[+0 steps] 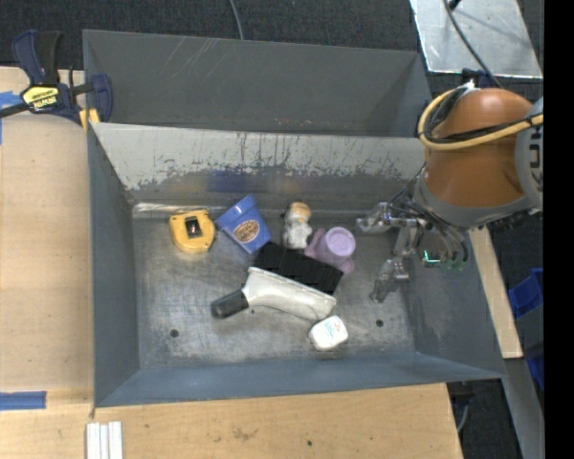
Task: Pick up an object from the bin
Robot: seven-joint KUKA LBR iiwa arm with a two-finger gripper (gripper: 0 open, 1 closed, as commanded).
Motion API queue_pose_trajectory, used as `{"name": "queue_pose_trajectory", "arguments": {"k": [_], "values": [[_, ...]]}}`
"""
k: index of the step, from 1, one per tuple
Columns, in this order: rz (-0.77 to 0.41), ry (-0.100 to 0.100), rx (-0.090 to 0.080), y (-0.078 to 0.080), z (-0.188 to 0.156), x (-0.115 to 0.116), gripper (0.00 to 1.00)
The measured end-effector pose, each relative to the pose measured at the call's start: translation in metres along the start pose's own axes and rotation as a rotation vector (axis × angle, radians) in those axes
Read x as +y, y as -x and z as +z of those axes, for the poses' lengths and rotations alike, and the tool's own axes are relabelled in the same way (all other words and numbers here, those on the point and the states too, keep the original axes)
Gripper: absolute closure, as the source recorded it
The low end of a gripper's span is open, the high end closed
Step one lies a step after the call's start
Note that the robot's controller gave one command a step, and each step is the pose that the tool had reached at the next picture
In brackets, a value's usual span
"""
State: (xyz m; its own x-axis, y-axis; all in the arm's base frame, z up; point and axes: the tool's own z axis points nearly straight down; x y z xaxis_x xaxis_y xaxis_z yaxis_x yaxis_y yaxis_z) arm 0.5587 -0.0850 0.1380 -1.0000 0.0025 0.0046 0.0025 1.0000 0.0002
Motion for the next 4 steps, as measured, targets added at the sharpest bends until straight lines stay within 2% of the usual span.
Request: {"name": "queue_pose_trajectory", "arguments": {"k": [1,2,3,4], "values": [[-0.002,-0.001,-0.008,0.002,-0.004,0.000,0.00],[0.040,-0.001,-0.010,0.014,0.024,0.032,0.00],[0.182,0.002,-0.033,0.017,0.043,0.041,0.00],[0.227,0.000,-0.021,0.013,0.044,0.039,1.00]]}}
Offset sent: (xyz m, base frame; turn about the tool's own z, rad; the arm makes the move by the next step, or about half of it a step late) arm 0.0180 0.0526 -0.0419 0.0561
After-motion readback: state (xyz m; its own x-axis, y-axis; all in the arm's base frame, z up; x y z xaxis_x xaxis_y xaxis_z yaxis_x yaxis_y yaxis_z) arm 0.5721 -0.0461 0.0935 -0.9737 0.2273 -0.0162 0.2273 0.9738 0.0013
